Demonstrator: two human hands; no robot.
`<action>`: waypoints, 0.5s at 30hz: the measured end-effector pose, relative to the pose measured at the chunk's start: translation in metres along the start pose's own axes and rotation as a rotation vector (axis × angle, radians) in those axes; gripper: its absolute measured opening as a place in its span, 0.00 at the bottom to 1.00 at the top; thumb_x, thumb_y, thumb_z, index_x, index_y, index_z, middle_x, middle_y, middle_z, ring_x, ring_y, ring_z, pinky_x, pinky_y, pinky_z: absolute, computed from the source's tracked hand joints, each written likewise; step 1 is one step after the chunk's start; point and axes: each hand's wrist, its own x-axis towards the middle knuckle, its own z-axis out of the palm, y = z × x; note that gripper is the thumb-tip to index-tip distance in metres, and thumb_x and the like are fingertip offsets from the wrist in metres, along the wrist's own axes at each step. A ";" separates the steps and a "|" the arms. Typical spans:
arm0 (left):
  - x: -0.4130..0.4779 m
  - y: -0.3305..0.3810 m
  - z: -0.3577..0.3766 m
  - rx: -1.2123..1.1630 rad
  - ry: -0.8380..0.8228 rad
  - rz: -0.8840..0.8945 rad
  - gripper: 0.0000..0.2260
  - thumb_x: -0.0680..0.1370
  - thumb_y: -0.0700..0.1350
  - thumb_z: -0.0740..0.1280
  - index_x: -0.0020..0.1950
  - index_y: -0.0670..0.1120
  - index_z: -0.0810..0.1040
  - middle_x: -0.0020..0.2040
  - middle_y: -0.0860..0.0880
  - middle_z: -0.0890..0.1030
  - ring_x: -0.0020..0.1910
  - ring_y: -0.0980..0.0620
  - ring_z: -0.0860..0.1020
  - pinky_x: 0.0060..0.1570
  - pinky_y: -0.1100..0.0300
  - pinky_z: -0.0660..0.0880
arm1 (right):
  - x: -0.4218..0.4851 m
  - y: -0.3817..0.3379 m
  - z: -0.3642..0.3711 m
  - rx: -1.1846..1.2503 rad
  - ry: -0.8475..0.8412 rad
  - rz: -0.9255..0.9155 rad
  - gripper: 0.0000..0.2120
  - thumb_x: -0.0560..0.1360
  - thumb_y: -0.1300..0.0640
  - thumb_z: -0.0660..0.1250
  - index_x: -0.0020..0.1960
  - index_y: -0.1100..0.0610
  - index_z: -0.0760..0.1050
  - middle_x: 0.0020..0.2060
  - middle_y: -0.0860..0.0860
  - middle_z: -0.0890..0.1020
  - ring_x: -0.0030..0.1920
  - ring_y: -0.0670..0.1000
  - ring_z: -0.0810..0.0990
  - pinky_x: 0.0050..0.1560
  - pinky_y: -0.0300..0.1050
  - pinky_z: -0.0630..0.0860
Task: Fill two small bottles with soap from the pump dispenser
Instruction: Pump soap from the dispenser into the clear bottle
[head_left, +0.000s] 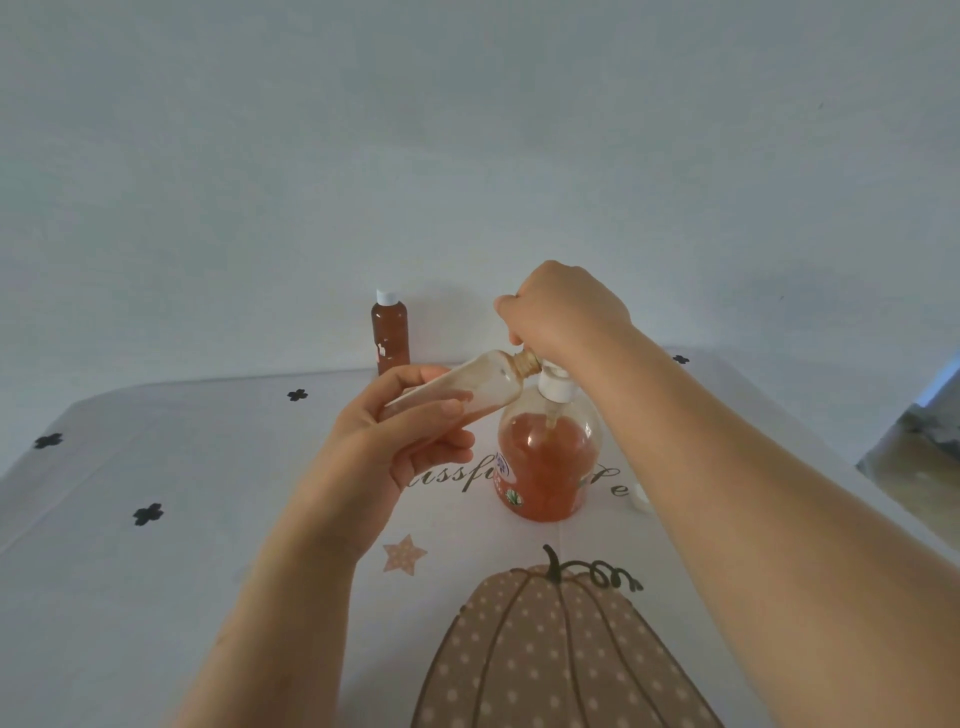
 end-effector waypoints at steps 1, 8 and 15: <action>0.000 0.000 0.000 -0.004 0.001 0.003 0.15 0.68 0.37 0.71 0.54 0.39 0.79 0.48 0.41 0.83 0.36 0.47 0.81 0.40 0.57 0.81 | 0.000 0.000 0.000 0.006 0.003 0.000 0.12 0.76 0.55 0.61 0.47 0.58 0.82 0.43 0.52 0.85 0.39 0.55 0.80 0.32 0.42 0.65; -0.004 0.002 0.004 -0.018 -0.003 0.019 0.13 0.68 0.38 0.72 0.52 0.41 0.79 0.47 0.41 0.83 0.36 0.47 0.81 0.40 0.57 0.80 | -0.003 -0.002 -0.004 0.056 0.000 0.020 0.12 0.76 0.55 0.61 0.48 0.58 0.82 0.43 0.52 0.85 0.44 0.57 0.82 0.35 0.41 0.69; -0.007 0.005 0.008 -0.046 -0.027 0.049 0.16 0.71 0.40 0.70 0.57 0.40 0.74 0.50 0.40 0.84 0.38 0.47 0.81 0.41 0.57 0.80 | -0.004 -0.007 -0.017 0.019 0.007 -0.006 0.10 0.77 0.56 0.60 0.46 0.58 0.79 0.42 0.52 0.85 0.41 0.55 0.81 0.34 0.41 0.67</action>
